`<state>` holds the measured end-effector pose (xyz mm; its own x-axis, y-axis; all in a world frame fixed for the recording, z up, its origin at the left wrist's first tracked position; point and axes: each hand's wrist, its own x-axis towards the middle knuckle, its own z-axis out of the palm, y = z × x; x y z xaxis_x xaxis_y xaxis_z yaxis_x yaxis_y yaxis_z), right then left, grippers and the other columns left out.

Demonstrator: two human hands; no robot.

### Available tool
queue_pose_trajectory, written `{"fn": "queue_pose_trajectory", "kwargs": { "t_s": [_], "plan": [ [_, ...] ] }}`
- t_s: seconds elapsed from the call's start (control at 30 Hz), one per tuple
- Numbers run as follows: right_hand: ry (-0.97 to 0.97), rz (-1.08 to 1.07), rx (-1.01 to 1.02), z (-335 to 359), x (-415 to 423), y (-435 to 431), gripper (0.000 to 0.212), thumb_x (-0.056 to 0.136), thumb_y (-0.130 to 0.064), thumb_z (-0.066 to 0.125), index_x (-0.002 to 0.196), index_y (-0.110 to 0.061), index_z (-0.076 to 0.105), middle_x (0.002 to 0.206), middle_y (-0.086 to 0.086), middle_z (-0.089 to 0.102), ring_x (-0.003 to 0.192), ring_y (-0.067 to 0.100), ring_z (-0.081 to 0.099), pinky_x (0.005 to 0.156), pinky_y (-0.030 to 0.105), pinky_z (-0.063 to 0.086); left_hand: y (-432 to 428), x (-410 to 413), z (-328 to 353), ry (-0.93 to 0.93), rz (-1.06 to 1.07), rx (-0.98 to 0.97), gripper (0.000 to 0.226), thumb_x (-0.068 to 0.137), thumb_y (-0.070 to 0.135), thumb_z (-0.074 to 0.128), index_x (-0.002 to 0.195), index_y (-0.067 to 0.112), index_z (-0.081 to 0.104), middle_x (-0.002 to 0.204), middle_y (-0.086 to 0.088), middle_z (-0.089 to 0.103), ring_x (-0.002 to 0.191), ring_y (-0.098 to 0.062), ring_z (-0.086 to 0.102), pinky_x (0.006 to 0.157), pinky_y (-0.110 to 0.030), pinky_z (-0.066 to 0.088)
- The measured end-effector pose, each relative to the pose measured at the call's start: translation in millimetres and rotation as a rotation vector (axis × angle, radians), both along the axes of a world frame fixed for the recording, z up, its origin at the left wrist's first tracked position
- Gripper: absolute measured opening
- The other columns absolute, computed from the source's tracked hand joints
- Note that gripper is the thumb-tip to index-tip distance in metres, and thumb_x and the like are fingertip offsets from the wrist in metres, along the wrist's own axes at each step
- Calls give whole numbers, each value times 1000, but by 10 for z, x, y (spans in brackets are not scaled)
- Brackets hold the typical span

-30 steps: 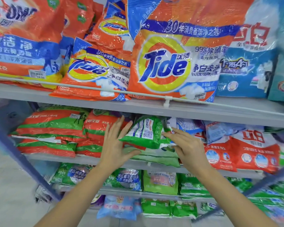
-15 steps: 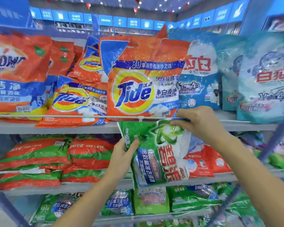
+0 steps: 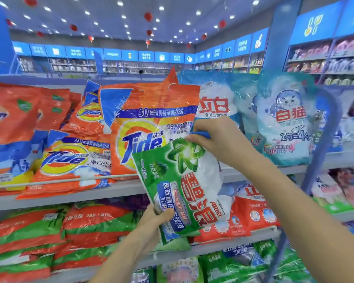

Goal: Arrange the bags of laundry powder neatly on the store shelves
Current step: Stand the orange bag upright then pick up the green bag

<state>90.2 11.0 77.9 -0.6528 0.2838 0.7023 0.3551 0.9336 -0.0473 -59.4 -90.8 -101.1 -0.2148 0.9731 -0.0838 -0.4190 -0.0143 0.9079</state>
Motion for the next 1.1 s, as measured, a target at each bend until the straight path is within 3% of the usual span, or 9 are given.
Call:
{"fn": "queue_pose_trajectory", "kwargs": {
  "t_s": [0.1,0.2,0.3,0.37,0.5,0.67,0.8,1.0,1.1],
  "plan": [
    [-117,-106,130,86,185,90,36,84,-40,61,65,-10,52,54,-1,41,57,20,36,45,27,20,124,83,25,51,1,-29,118,7,46,92,112,8,52,108,-17,67,94,-32,65,84,-46,52],
    [-128,-220,-9,97,384,232,35,84,-39,64,68,-11,50,56,2,42,62,23,38,56,31,27,268,222,95,84,16,-25,97,38,35,92,118,3,49,112,-20,63,94,-33,63,87,-47,49],
    [233,-219,-212,46,591,307,31,74,-35,76,70,-19,49,61,-9,46,64,17,46,60,29,35,403,408,176,87,42,-30,77,52,25,83,116,0,48,115,-23,61,94,-35,62,82,-45,49],
    [481,-184,-388,-36,792,300,29,73,-34,76,78,-20,51,69,-12,54,63,7,51,59,15,38,477,562,198,82,53,-4,55,56,23,70,106,8,52,109,-19,63,94,-34,62,84,-46,49],
    [632,-142,-566,-439,1265,280,39,72,-51,63,83,-19,44,72,-6,46,63,8,45,62,23,40,634,987,234,35,11,41,18,76,14,60,94,14,58,82,-7,72,83,-27,64,77,-41,55],
    [594,-215,-643,-896,1913,337,42,84,-56,48,82,-14,47,62,-3,44,56,8,41,55,29,34,905,1658,238,6,5,-7,49,79,16,63,124,4,45,115,-19,59,102,-36,58,87,-47,50],
    [699,-413,-576,-949,2635,389,10,88,-30,59,92,-21,58,85,-9,64,76,8,62,66,31,52,1097,2325,195,-3,-77,56,56,69,13,62,124,6,50,103,-16,66,89,-29,62,58,-34,58],
    [521,-706,-276,-869,3786,691,27,91,-26,56,71,-10,64,56,-5,57,53,13,50,51,30,37,1372,3550,204,17,-51,29,78,64,20,81,130,8,41,115,-10,59,91,-26,60,79,-35,48],
    [429,-885,-75,-683,4390,930,32,88,-29,56,62,-10,59,48,1,52,47,23,44,44,28,23,1521,4158,351,-55,-84,10,32,84,13,61,111,1,49,96,6,54,74,-9,51,89,-27,42]
  ]
}}
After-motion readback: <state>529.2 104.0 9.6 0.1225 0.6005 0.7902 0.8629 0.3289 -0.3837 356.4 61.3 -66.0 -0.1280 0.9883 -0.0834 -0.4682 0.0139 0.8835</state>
